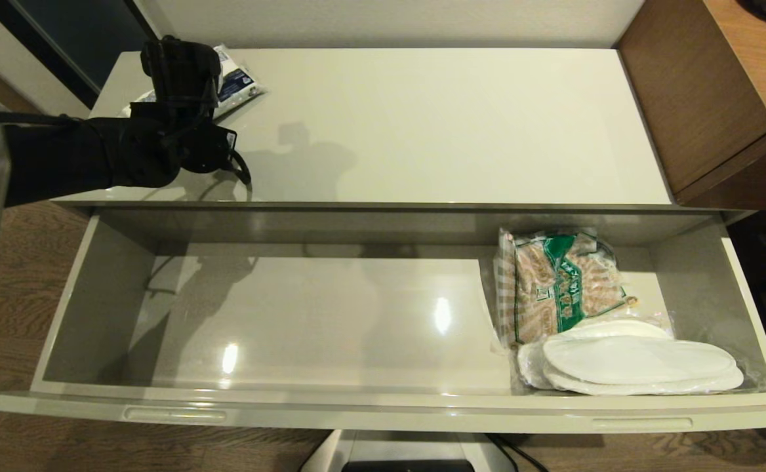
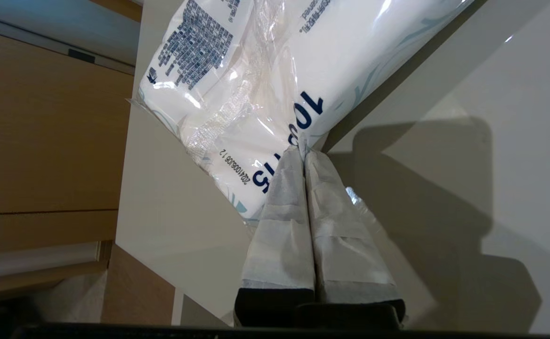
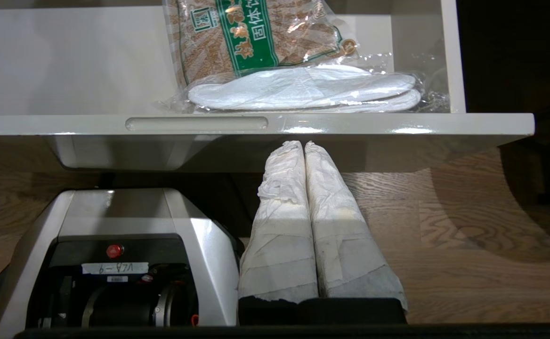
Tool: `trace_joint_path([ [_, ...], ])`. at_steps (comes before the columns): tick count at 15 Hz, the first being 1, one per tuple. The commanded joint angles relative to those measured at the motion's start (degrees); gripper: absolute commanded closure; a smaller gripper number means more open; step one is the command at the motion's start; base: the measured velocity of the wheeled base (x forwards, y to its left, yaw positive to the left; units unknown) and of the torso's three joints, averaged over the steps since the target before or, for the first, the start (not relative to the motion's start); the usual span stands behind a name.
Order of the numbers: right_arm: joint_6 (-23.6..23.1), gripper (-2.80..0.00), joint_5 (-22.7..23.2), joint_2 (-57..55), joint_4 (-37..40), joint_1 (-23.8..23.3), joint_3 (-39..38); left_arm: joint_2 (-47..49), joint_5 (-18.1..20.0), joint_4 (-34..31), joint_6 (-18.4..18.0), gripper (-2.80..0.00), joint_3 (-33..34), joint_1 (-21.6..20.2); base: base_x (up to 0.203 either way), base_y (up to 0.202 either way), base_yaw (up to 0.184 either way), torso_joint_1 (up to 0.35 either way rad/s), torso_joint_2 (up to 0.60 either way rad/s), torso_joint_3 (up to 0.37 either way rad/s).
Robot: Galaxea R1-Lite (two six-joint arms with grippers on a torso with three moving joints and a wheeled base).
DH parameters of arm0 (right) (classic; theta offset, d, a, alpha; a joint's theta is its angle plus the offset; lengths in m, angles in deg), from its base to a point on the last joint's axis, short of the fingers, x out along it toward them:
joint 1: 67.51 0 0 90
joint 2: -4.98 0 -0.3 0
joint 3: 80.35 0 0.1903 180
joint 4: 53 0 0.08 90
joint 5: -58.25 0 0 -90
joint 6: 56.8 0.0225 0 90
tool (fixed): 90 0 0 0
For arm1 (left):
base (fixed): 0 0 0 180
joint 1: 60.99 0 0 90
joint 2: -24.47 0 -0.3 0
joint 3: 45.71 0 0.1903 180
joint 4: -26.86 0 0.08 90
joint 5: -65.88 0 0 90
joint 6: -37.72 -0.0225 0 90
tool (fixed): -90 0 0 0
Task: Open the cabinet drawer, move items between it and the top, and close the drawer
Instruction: Pick up the tissue on the table
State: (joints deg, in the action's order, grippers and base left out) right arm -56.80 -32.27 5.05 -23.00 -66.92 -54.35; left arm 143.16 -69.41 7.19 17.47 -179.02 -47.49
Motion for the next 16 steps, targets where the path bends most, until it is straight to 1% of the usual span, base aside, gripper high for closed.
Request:
trace_joint_path([
  [1,0.0,0.00,0.0,1.2,0.0,0.0,0.0,-0.2,-0.3,0.1,-0.1,0.00,0.1,0.0,0.000,0.000,0.000,0.000,0.00,0.000],
  [3,0.0,0.00,0.0,1.3,0.0,0.0,0.0,-2.0,-0.3,-0.3,-0.1,0.00,0.5,0.1,0.000,0.000,0.000,0.000,0.00,0.000],
  [5,0.0,0.00,0.0,1.2,0.0,0.0,0.0,-5.9,-0.3,-1.0,-0.1,0.00,2.8,0.7,0.000,0.000,0.000,0.000,0.00,0.000],
  [7,0.0,0.00,0.0,1.2,0.0,0.0,0.0,-12.3,-0.1,-1.6,-0.1,0.00,7.6,2.3,0.000,0.000,0.000,0.000,0.00,0.000],
  [9,0.0,0.00,0.0,1.2,0.0,0.0,0.0,-23.8,0.0,-2.7,0.2,0.00,17.8,4.6,0.000,0.000,0.000,0.000,0.00,0.000],
  [10,0.0,0.00,0.0,1.2,0.0,0.0,0.0,-29.3,0.1,-3.4,0.5,0.00,24.7,6.0,0.000,0.000,0.000,0.000,0.00,0.000],
  [11,0.0,0.00,0.0,1.2,0.0,0.0,0.0,-32.8,0.1,-4.1,0.8,0.00,29.0,7.2,0.000,0.000,0.000,0.000,0.00,0.000],
  [13,0.0,0.00,0.0,1.2,0.0,0.0,0.0,-40.8,0.2,-5.1,1.1,0.00,38.8,8.0,0.000,0.000,0.000,0.000,0.00,0.000],
  [14,0.0,0.00,0.0,1.2,0.0,0.0,0.0,-43.4,0.4,-5.6,1.3,0.00,42.9,7.3,0.000,0.000,0.000,0.000,0.00,0.000],
  [15,0.0,0.00,0.0,1.2,0.0,0.0,0.0,-44.4,0.8,-6.0,1.5,0.00,44.6,5.9,0.000,0.000,0.000,0.000,0.00,0.000],
  [16,0.0,0.00,0.0,1.2,0.0,0.0,0.0,-44.1,1.2,-5.9,1.5,0.00,44.5,5.6,0.000,0.000,0.000,0.000,0.00,0.000],
])
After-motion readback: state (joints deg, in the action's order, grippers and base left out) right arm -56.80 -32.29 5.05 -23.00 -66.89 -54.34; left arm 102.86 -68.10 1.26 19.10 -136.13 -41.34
